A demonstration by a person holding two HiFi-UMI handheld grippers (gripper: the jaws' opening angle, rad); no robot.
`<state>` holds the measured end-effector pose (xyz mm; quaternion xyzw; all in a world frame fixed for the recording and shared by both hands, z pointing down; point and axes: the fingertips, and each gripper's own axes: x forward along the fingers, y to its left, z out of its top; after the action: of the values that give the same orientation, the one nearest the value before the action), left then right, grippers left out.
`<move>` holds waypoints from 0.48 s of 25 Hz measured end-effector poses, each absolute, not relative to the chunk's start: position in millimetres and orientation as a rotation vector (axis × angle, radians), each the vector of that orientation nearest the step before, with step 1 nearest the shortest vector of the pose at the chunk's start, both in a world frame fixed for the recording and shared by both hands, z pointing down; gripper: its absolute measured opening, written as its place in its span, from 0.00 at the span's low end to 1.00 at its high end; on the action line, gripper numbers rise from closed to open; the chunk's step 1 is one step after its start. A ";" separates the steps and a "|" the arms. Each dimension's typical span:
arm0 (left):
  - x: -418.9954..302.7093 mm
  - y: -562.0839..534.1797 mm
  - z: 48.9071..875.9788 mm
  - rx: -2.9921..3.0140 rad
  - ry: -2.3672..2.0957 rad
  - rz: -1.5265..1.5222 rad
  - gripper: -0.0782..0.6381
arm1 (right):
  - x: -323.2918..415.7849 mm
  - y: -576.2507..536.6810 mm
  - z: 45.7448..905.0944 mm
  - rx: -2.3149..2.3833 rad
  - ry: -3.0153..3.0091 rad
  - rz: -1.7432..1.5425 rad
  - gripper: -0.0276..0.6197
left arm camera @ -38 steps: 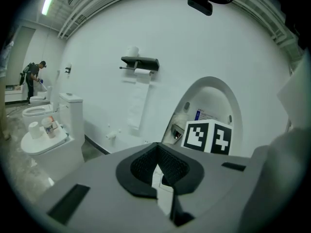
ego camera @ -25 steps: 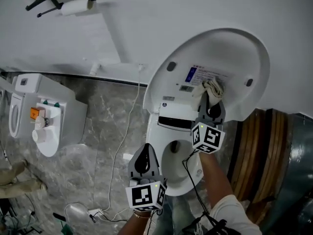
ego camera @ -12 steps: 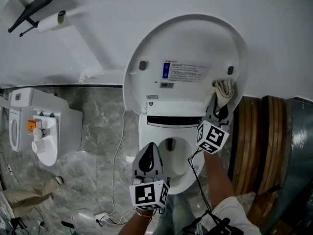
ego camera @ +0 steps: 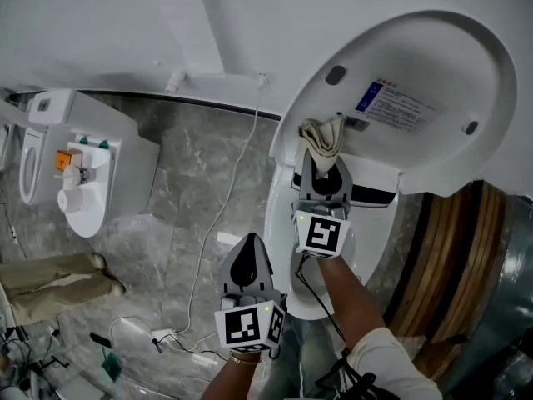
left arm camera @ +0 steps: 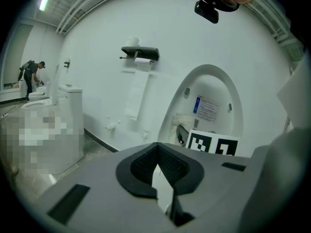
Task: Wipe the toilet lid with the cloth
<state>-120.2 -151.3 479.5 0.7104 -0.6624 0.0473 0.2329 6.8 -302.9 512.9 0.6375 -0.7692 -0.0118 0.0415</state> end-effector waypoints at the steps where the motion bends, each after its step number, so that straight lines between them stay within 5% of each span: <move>1: -128.8 -148.7 483.7 1.936 -1.830 0.134 0.12 | -6.6 -307.3 518.6 1.929 -2.364 -0.032 0.20; 6: -147.5 -140.9 495.0 1.897 -1.853 0.130 0.12 | -31.8 -325.3 538.0 1.914 -2.355 0.011 0.20; 12: -122.7 -142.0 489.8 1.942 -1.790 0.126 0.12 | 51.4 -315.8 548.5 2.037 -2.193 0.039 0.20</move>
<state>-122.7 -142.0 489.8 0.7119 -0.6561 0.0463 0.2461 51.4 -315.8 548.5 0.6786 -0.7307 0.0131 0.0741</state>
